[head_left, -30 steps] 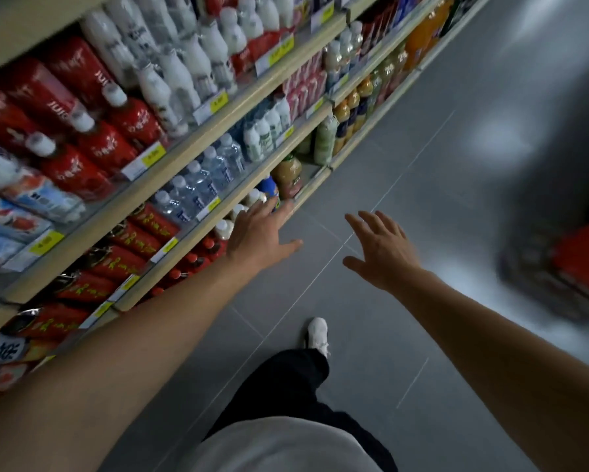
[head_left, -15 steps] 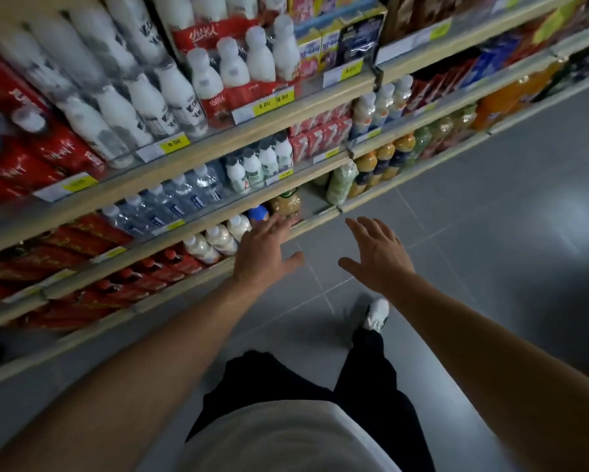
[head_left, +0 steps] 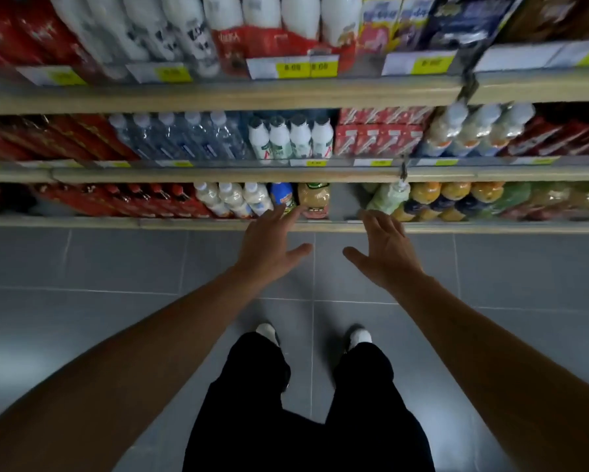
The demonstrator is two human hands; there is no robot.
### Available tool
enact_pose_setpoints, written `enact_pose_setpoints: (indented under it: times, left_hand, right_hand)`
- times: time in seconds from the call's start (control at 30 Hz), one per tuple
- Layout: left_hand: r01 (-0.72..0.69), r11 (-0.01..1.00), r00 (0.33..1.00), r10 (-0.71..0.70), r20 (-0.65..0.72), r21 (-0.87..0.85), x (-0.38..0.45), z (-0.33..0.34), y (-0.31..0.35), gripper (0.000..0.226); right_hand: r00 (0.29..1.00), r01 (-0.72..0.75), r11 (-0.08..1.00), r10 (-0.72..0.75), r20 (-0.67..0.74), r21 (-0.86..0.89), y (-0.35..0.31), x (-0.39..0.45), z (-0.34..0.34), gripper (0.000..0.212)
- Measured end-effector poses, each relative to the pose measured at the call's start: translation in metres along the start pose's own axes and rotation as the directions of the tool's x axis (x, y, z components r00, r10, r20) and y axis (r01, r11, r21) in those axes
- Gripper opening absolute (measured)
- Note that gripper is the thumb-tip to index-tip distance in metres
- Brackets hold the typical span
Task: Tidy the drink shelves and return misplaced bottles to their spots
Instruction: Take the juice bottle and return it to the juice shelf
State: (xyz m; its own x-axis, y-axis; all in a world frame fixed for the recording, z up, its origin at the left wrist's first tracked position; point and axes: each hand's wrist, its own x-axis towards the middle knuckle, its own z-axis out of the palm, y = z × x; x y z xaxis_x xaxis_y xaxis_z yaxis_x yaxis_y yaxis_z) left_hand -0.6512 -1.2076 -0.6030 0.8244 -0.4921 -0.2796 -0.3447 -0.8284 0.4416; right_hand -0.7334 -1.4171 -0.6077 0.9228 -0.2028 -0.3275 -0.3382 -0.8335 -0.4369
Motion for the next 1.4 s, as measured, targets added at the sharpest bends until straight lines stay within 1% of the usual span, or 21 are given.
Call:
enact_pose_setpoints:
  times: [0.13,0.23,0.3,0.37,0.47,0.57,0.6,0.67,0.73,0.83,0.93,1.0,1.07,1.17,1.2,1.27,1.33,1.4]
  left_hand:
    - [-0.017,0.999,0.998,0.02,-0.053,0.05,0.042,0.073,-0.049,0.08]
    - [-0.032,0.995,0.995,0.041,-0.095,0.093,0.085,0.135,-0.097,0.088]
    - [-0.044,0.994,0.986,0.06,-0.157,0.104,0.114,0.17,-0.128,0.091]
    - [-0.067,0.994,0.968,0.085,-0.238,0.08,0.143,0.201,-0.156,0.09]
    - [-0.096,0.994,0.934,0.11,-0.338,0.059,0.18,0.234,-0.191,0.092]
    - [-0.134,0.976,0.895,0.193,-0.403,0.17,0.209,0.256,-0.213,0.09]
    - [-0.14,0.971,0.882,0.212,-0.422,0.195,0.216,0.261,-0.216,0.089]
    - [-0.138,0.969,0.859,0.221,-0.461,0.207,0.225,0.27,-0.22,0.09]
    - [-0.134,0.97,0.839,0.219,-0.499,0.201,0.227,0.277,-0.222,0.089]
    - [-0.143,0.976,0.833,0.208,-0.512,0.163,0.223,0.285,-0.227,0.084]
    - [-0.138,0.975,0.84,0.209,-0.501,0.174,0.22,0.292,-0.232,0.082]
    - [-0.144,0.976,0.829,0.211,-0.517,0.166,0.221,0.294,-0.235,0.081]
    - [-0.157,0.977,0.816,0.211,-0.538,0.144,0.222,0.297,-0.236,0.08]
    - [-0.193,0.977,0.799,0.213,-0.563,0.096,0.222,0.309,-0.232,0.077]
    - [-0.21,0.975,0.8,0.214,-0.561,0.072,0.224,0.315,-0.23,0.077]
    - [-0.236,0.971,0.822,0.214,-0.528,0.027,0.229,0.326,-0.225,0.08]
    - [-0.241,0.97,0.866,0.204,-0.457,-0.023,0.239,0.336,-0.216,0.093]
    - [-0.25,0.965,0.889,0.196,-0.413,-0.081,0.251,0.345,-0.206,0.108]
  right_hand:
    - [1.0,0.026,0.999,-0.026,-0.009,0.02,0.034,0.059,0.077,0.079]
    - [0.997,0.061,0.998,-0.061,-0.037,0.013,0.065,0.114,0.143,0.078]
    - [0.994,0.086,0.995,-0.082,-0.072,0.041,0.083,0.151,0.184,0.078]
    - [0.982,0.132,0.989,-0.122,-0.146,0.064,0.098,0.19,0.219,0.077]
    - [0.937,0.226,0.97,-0.19,-0.294,0.093,0.108,0.243,0.25,0.075]
    - [0.861,0.297,0.943,-0.197,-0.469,0.149,0.105,0.284,0.263,0.071]
    - [0.832,0.32,0.936,-0.206,-0.515,0.144,0.102,0.295,0.266,0.069]
    - [0.791,0.36,0.928,-0.249,-0.558,0.096,0.095,0.313,0.268,0.063]
    - [0.792,0.362,0.932,-0.289,-0.538,0.032,0.083,0.327,0.267,0.064]
    - [0.853,0.334,0.94,-0.334,-0.402,-0.072,0.063,0.336,0.262,0.075]
    - [0.913,0.263,0.956,-0.29,-0.286,-0.127,0.053,0.343,0.258,0.079]
    - [0.92,0.235,0.961,-0.269,-0.284,-0.149,0.053,0.346,0.259,0.079]
    - [0.889,0.258,0.948,-0.309,-0.34,-0.186,0.06,0.344,0.267,0.07]
    - [0.776,0.391,0.904,-0.425,-0.467,-0.173,0.079,0.33,0.282,0.046]
    - [0.734,0.435,0.887,-0.45,-0.509,-0.157,0.085,0.322,0.285,0.041]
    - [0.676,0.487,0.861,-0.478,-0.561,-0.147,0.096,0.303,0.291,0.038]
    - [0.662,0.502,0.851,-0.492,-0.565,-0.154,0.107,0.285,0.294,0.041]
    - [0.642,0.503,0.852,-0.482,-0.596,-0.147,0.123,0.273,0.297,0.041]
